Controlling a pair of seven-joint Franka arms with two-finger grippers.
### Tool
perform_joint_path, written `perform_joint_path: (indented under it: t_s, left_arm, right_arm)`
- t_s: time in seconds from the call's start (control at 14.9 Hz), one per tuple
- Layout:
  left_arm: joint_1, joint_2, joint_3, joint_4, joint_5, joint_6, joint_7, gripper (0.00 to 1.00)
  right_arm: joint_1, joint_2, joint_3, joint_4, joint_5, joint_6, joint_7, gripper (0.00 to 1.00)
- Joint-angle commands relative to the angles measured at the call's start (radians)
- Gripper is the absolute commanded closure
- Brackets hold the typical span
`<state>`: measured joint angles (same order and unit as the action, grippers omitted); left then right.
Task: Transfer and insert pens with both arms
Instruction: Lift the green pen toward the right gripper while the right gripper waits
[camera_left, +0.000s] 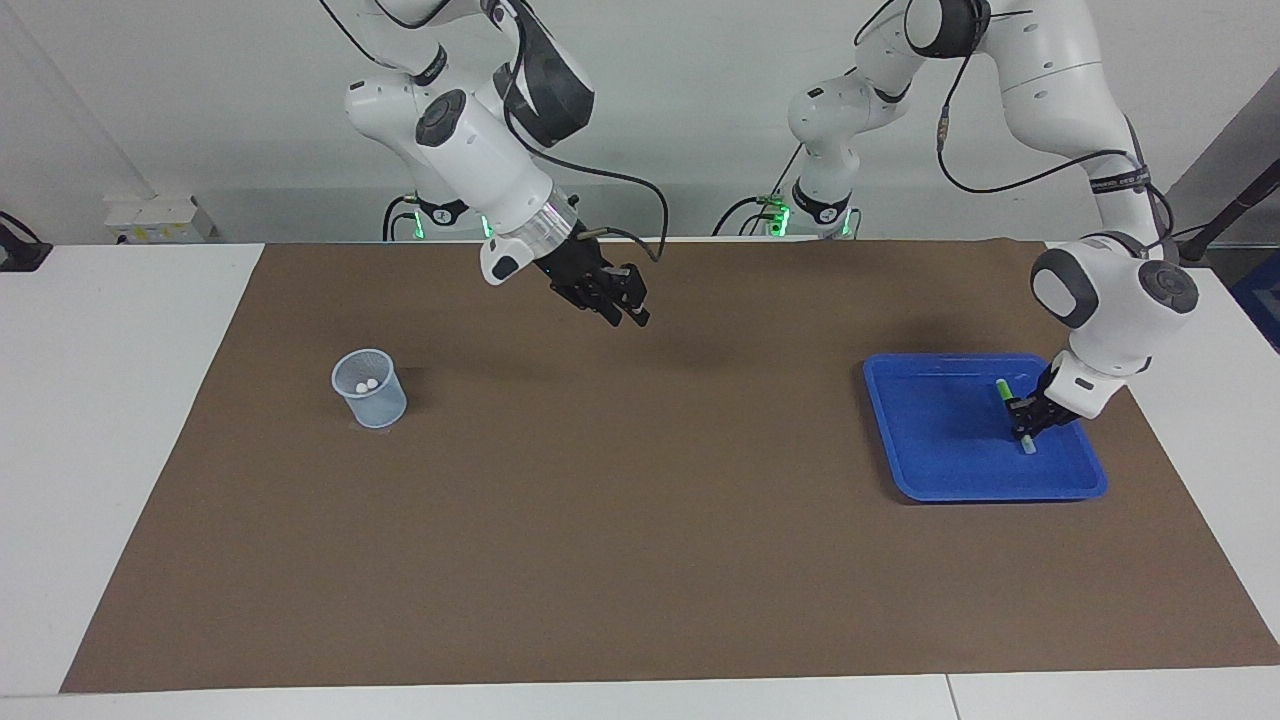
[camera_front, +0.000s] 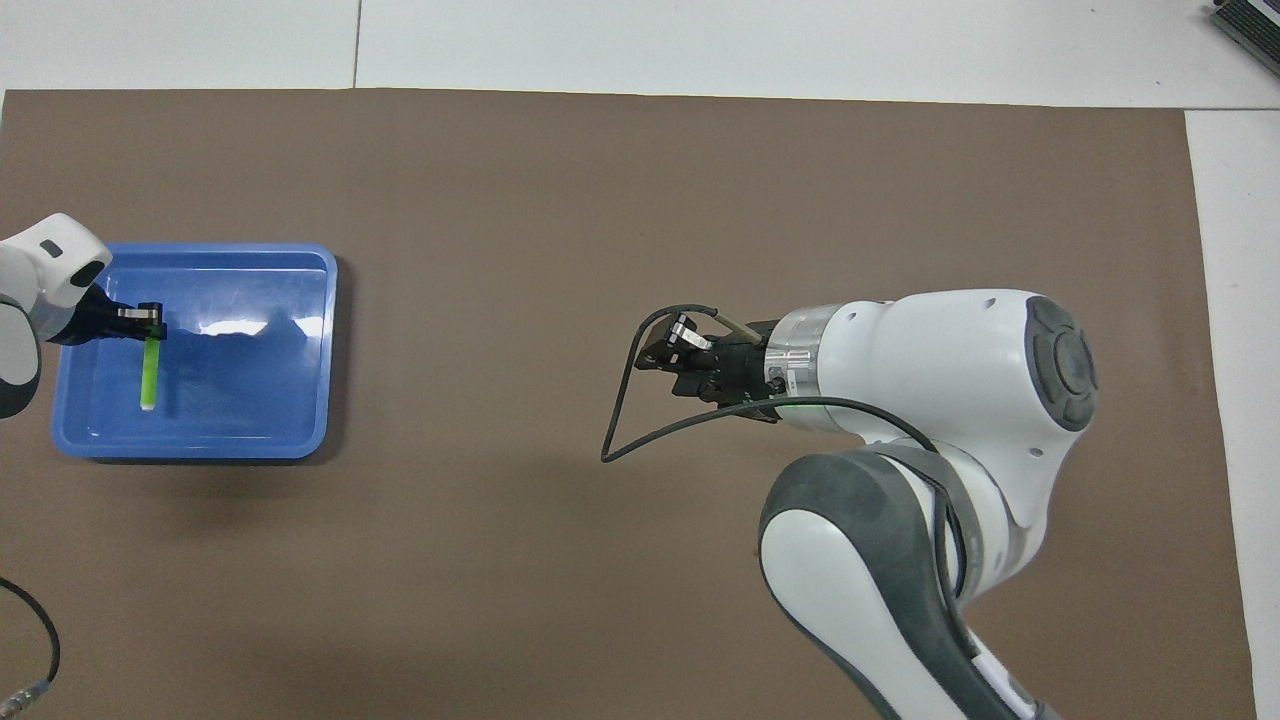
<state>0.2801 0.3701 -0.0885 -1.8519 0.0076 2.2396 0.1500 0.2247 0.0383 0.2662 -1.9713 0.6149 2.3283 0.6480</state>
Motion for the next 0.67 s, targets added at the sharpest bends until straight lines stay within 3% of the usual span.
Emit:
perform_joint_path:
  t_s: [0.0, 0.34, 0.61]
  left_arm:
    - [-0.038, -0.019, 0.010, 0.065, -0.078, -0.116, -0.114, 1.00]
    - [-0.104, -0.115, 0.006, 0.063, -0.263, -0.182, -0.473, 1.00]
    - [-0.171, -0.174, 0.006, 0.062, -0.374, -0.180, -0.826, 1.00]
  right_arm:
    - [0.045, 0.024, 0.002, -0.004, 0.026, 0.103, 0.085, 0.47]
    - [0.110, 0.068, 0.002, 0.003, 0.043, 0.230, 0.162, 0.47]
    - [0.123, 0.080, 0.002, 0.015, 0.108, 0.241, 0.162, 0.47]
